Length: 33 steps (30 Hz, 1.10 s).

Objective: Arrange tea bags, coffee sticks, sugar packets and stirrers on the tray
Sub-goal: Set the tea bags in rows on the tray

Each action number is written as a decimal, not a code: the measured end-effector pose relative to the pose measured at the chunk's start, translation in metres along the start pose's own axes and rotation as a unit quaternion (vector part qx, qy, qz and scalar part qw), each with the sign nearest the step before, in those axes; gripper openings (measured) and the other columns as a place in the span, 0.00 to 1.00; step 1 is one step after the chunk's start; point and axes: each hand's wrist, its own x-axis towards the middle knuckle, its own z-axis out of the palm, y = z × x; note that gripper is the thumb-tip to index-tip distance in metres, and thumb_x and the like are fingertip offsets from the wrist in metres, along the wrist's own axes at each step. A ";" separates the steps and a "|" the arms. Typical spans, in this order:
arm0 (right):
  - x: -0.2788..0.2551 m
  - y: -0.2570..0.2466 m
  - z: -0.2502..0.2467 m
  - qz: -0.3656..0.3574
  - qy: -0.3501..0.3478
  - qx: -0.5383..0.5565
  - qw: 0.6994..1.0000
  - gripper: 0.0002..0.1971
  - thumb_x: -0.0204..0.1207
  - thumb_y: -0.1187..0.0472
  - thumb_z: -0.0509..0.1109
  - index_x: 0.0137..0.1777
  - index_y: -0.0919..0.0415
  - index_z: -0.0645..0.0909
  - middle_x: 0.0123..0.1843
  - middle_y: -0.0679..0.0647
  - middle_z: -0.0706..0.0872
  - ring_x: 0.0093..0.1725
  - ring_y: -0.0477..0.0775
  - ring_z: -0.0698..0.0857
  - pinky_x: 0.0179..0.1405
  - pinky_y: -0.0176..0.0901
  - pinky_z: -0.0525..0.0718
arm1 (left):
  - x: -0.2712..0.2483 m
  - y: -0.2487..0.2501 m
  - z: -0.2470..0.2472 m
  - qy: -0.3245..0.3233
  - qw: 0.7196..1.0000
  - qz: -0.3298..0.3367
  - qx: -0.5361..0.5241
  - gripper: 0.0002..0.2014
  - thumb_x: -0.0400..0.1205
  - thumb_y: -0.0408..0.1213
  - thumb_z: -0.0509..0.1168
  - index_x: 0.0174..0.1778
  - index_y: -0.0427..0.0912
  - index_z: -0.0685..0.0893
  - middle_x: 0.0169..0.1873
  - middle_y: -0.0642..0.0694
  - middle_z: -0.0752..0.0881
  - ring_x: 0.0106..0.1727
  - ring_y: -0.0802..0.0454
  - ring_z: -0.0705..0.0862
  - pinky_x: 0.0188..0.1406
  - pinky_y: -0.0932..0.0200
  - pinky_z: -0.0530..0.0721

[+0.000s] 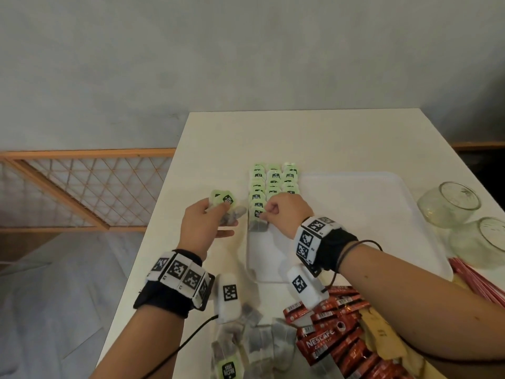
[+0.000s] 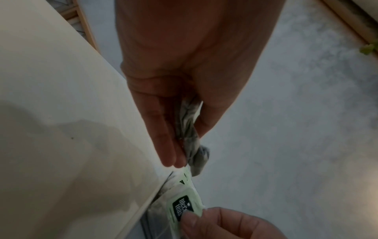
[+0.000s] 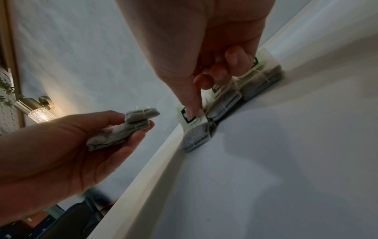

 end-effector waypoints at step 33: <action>-0.027 0.030 -0.007 0.053 0.066 0.227 0.970 0.02 0.76 0.66 0.74 0.47 0.61 0.85 0.34 0.52 0.88 0.30 0.51 0.88 0.35 0.40 0.90 | -0.028 0.000 0.014 -0.049 0.998 -0.026 0.027 0.10 0.83 0.30 0.62 0.55 0.27 0.82 0.47 0.28 0.89 0.40 0.43 0.91 0.38 0.49 0.91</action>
